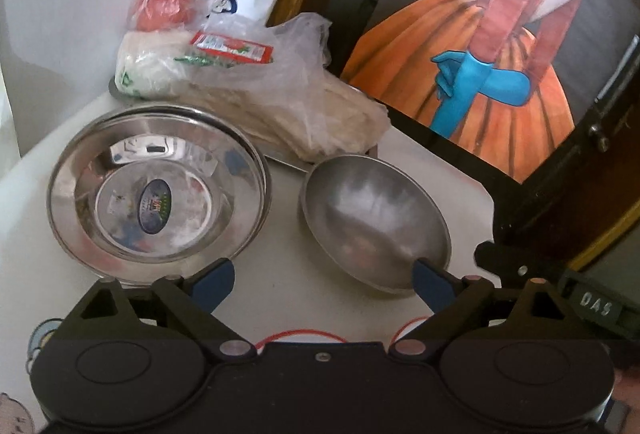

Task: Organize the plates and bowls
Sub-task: 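Move both grippers to the rim of the steel bowl, then close both grippers on the steel bowl rim, then lift the steel bowl with both grippers and carry it toward the white bowls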

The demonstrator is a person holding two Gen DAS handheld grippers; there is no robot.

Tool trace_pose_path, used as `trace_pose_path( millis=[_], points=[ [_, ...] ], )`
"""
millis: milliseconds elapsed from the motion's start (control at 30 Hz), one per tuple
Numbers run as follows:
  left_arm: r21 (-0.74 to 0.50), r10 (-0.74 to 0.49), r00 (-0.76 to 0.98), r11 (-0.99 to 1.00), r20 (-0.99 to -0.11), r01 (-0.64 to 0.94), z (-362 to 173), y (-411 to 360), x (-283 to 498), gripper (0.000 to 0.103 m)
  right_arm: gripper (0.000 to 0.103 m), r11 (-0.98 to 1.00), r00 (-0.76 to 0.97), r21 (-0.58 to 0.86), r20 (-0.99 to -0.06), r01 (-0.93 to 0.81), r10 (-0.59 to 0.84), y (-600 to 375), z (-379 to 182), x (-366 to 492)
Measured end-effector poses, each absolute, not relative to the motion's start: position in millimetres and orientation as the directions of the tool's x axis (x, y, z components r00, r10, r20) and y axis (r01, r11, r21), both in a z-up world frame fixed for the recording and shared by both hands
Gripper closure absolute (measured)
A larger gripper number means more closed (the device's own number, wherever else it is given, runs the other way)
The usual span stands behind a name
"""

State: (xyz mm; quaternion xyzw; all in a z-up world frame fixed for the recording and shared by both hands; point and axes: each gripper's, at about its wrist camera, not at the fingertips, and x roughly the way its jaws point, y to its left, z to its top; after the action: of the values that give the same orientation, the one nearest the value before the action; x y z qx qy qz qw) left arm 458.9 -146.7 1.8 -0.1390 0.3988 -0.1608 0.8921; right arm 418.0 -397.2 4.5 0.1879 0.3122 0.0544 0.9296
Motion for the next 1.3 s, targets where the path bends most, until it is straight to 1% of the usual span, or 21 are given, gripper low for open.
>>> trace_pose_path(
  millis=[67, 100, 167, 200, 267, 300, 333, 367, 400, 433, 500, 533, 567, 633, 700, 767, 800, 867, 967, 1133, 1300],
  points=[
    [-0.394, -0.398, 0.63, 0.906, -0.667, 0.154, -1.9, -147.6, 461.9, 0.011, 0.011, 0.922, 0.793, 0.386, -0.567, 0.015, 0.224, -396.2, 0.0, 424.8],
    [-0.405, -0.392, 0.638, 0.904, -0.663, 0.135, -3.0, -148.2, 462.6, 0.015, 0.011, 0.921, 0.79, 0.39, -0.569, 0.014, 0.229, -395.3, -1.5, 426.0],
    [-0.419, -0.384, 0.65, 0.901, -0.656, 0.109, -4.5, -149.7, 464.4, 0.016, 0.018, 0.917, 0.787, 0.399, -0.569, 0.009, 0.24, -394.1, -3.9, 431.4],
    [-0.423, -0.377, 0.654, 0.901, -0.656, 0.094, -5.2, -150.9, 465.8, 0.02, 0.02, 0.915, 0.785, 0.404, -0.569, 0.006, 0.246, -393.3, -5.0, 434.1],
    [-0.446, -0.383, 0.648, 0.892, -0.658, 0.074, -7.2, -151.9, 469.9, 0.023, 0.024, 0.911, 0.781, 0.413, -0.567, -0.004, 0.26, -390.5, -6.7, 439.4],
    [-0.461, -0.391, 0.64, 0.885, -0.661, 0.064, -8.9, -152.1, 472.4, 0.028, 0.027, 0.91, 0.78, 0.416, -0.567, -0.007, 0.265, -388.8, -7.0, 441.6],
    [-0.473, -0.395, 0.636, 0.879, -0.663, 0.052, -10.5, -151.7, 474.3, 0.034, 0.032, 0.909, 0.777, 0.416, -0.569, -0.01, 0.269, -386.6, -7.3, 443.9],
    [-0.48, -0.395, 0.634, 0.876, -0.664, 0.043, -11.7, -151.2, 475.8, 0.036, 0.037, 0.91, 0.774, 0.415, -0.572, -0.013, 0.273, -384.6, -7.8, 446.1],
    [-0.488, -0.399, 0.632, 0.872, -0.665, 0.036, -13.1, -150.6, 477.4, 0.041, 0.04, 0.91, 0.77, 0.414, -0.576, -0.016, 0.276, -382.4, -8.5, 448.1],
    [-0.494, -0.403, 0.627, 0.869, -0.667, 0.034, -14.8, -150.3, 479.0, 0.049, 0.046, 0.911, 0.766, 0.412, -0.58, -0.018, 0.278, -380.8, -9.0, 450.1],
    [-0.498, -0.405, 0.618, 0.867, -0.674, 0.025, -17.8, -149.7, 481.8, 0.057, 0.054, 0.91, 0.758, 0.413, -0.587, -0.02, 0.283, -378.2, -11.0, 452.2],
    [-0.502, -0.408, 0.614, 0.865, -0.675, 0.023, -19.3, -149.2, 482.5, 0.062, 0.06, 0.91, 0.756, 0.413, -0.59, -0.02, 0.285, -377.2, -11.5, 452.8],
    [-0.506, -0.41, 0.613, 0.863, -0.675, 0.02, -20.5, -148.7, 482.8, 0.064, 0.063, 0.909, 0.754, 0.416, -0.589, -0.024, 0.29, -376.4, -12.2, 452.8],
    [-0.511, -0.417, 0.609, 0.859, -0.675, 0.022, -22.8, -148.6, 483.7, 0.073, 0.068, 0.903, 0.753, 0.428, -0.584, -0.033, 0.304, -375.7, -12.3, 452.1],
    [-0.514, -0.421, 0.613, 0.857, -0.669, 0.027, -23.6, -148.8, 484.0, 0.075, 0.07, 0.898, 0.748, 0.439, -0.584, -0.035, 0.315, -374.4, -12.0, 452.4],
    [-0.495, -0.399, 0.629, 0.869, -0.667, 0.027, -22.1, -150.7, 482.4, 0.077, 0.075, 0.888, 0.743, 0.458, -0.583, -0.035, 0.33, -374.1, -12.8, 453.0],
    [-0.484, -0.393, 0.633, 0.875, -0.667, 0.033, -21.3, -152.2, 482.1, 0.078, 0.075, 0.887, 0.741, 0.46, -0.584, -0.035, 0.332, -372.8, -13.4, 453.0],
    [-0.478, -0.388, 0.638, 0.878, -0.665, 0.035, -20.5, -153.2, 480.9, 0.078, 0.076, 0.895, 0.747, 0.445, -0.583, -0.037, 0.32, -370.2, -12.9, 451.4],
    [-0.461, -0.377, 0.648, 0.886, -0.662, 0.046, -18.6, -154.4, 477.9, 0.081, 0.082, 0.902, 0.754, 0.431, -0.585, -0.024, 0.3, -368.5, -13.0, 447.9],
    [-0.466, -0.394, 0.66, 0.881, -0.64, 0.074, -10.3, -153.0, 470.2, 0.083, 0.082, 0.909, 0.778, 0.416, -0.562, -0.029, 0.282, -369.2, -2.7, 436.7],
    [-0.471, -0.406, 0.679, 0.876, -0.611, 0.1, 9.1, -149.7, 454.7, 0.084, 0.082, 0.918, 0.803, 0.394, -0.531, -0.049, 0.27, -366.4, 21.8, 414.7]
  ],
)
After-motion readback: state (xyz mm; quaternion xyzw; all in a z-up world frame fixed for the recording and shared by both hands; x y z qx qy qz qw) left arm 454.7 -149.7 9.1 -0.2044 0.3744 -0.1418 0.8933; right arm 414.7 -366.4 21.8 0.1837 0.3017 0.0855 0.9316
